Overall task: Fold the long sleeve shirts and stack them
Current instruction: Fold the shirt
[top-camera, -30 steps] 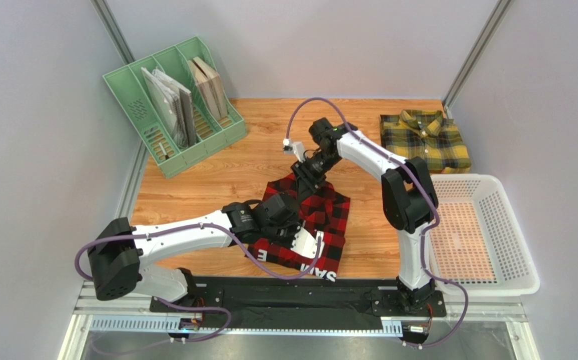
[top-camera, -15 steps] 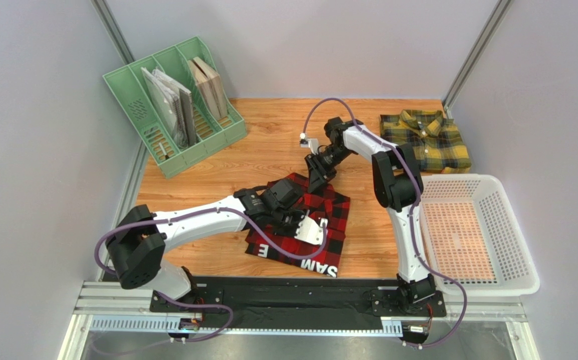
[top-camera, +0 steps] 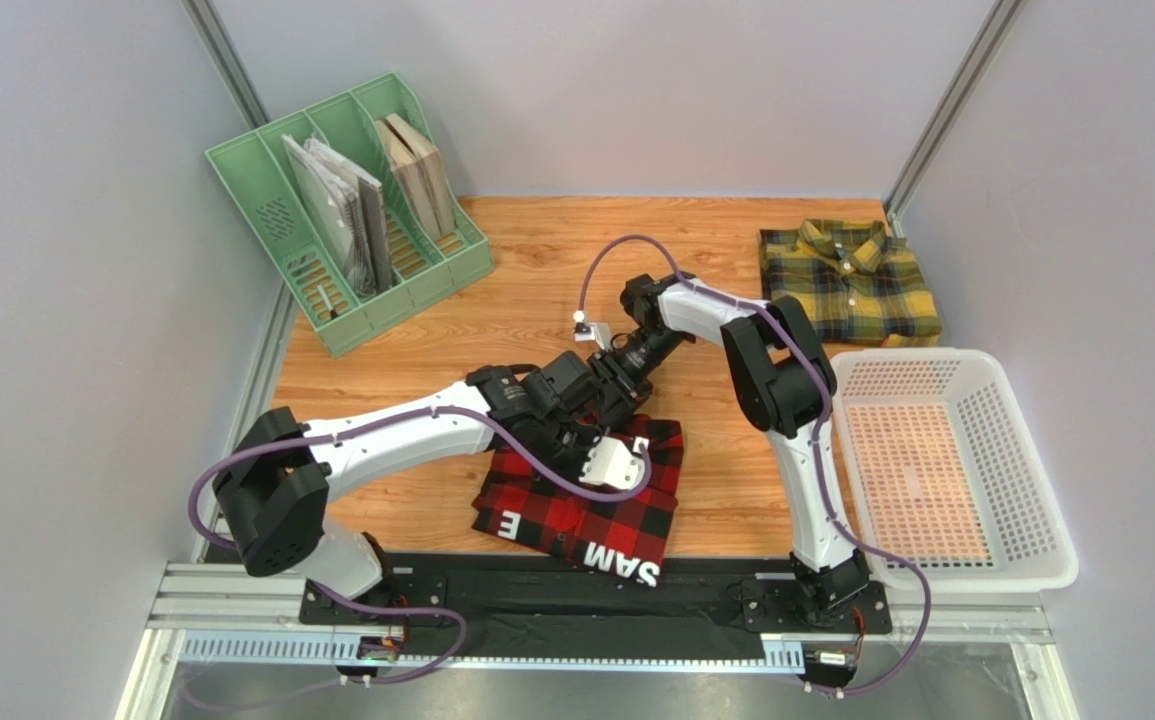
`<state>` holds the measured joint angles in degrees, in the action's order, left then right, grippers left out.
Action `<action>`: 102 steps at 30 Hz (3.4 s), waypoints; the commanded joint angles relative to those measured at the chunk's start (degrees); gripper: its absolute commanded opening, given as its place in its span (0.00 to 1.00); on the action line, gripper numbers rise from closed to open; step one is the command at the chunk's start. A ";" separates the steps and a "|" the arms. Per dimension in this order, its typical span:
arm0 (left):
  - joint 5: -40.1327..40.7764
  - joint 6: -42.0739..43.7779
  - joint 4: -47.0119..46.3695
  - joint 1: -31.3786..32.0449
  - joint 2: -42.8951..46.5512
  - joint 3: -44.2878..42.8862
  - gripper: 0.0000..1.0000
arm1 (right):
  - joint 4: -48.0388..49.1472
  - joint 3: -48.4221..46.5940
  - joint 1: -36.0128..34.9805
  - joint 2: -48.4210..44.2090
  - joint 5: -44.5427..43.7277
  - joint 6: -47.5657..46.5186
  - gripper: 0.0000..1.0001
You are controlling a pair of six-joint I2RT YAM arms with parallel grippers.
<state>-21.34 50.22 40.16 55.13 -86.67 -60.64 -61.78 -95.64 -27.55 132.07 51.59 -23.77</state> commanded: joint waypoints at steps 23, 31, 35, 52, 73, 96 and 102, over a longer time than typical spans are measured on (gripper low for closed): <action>-3.70 10.60 3.34 -7.84 -11.84 -19.25 0.00 | -1.68 -5.88 3.12 1.70 -2.73 -1.98 0.32; -1.95 12.54 0.89 -10.57 -16.68 -22.32 0.00 | -2.64 -6.84 3.20 2.58 -2.73 -2.68 0.32; -1.69 11.75 -2.70 -11.45 -17.74 -22.68 0.00 | -3.70 -8.42 3.38 2.84 -2.37 -2.95 0.32; 2.79 11.48 -14.57 -13.03 -17.21 -18.46 0.10 | -9.23 -20.73 8.74 0.12 -7.12 -3.39 0.63; -17.33 -1.44 19.77 -29.21 -31.53 -42.79 0.67 | -5.47 3.61 21.14 -18.78 -3.69 -6.99 0.87; -21.98 -4.07 27.78 -35.62 -40.42 -49.04 0.00 | -5.10 0.55 18.23 -15.78 -7.82 -7.35 0.00; -22.34 -6.97 25.58 -37.03 -40.68 -50.19 0.00 | -5.11 -3.06 18.23 -18.25 -7.82 -5.41 0.00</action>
<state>-40.93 44.93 66.15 19.16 -127.52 -108.18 -66.85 -94.80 -9.21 118.06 42.92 -30.02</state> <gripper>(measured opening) 0.007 0.006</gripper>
